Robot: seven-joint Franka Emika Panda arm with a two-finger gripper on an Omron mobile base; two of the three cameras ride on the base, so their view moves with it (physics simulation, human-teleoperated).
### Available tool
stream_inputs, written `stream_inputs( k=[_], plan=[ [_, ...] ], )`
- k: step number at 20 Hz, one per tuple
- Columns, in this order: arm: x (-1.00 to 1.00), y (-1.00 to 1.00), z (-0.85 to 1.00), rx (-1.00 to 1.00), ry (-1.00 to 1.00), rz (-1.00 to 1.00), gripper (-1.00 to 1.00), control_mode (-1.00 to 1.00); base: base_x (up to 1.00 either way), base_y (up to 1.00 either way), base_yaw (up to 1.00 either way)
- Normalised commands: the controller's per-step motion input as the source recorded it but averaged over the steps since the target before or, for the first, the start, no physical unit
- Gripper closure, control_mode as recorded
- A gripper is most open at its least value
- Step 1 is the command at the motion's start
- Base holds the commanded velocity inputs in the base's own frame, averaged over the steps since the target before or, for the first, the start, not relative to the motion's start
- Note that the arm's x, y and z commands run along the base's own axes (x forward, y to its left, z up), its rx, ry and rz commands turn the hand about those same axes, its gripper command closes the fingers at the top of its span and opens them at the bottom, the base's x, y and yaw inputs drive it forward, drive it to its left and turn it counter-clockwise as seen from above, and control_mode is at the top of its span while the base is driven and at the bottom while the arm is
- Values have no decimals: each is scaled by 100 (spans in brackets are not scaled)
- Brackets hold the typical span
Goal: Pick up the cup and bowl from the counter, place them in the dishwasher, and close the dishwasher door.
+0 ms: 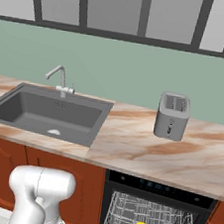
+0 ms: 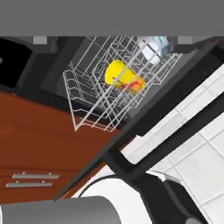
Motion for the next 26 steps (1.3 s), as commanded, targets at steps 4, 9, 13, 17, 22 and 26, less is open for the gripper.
stream_inputs(
  k=[4, 9, 13, 17, 22, 26],
  plan=[
    [-36, 0, -34, 2, -13, 0, -100, -100, 0, 0, 0],
    [-17, 0, -41, 0, -7, 0, -100, -100, 0, 0, 0],
    [-15, 0, -44, 0, -5, 0, -100, -100, 0, 0, 0],
    [-20, 0, -41, 0, -7, 0, -100, -100, 0, 0, 0],
    [-28, 0, -38, 0, -10, 0, -100, -100, 0, 0, 0],
    [-21, -7, -32, 0, -10, 0, -100, -100, 0, 0, 0]
  ],
)
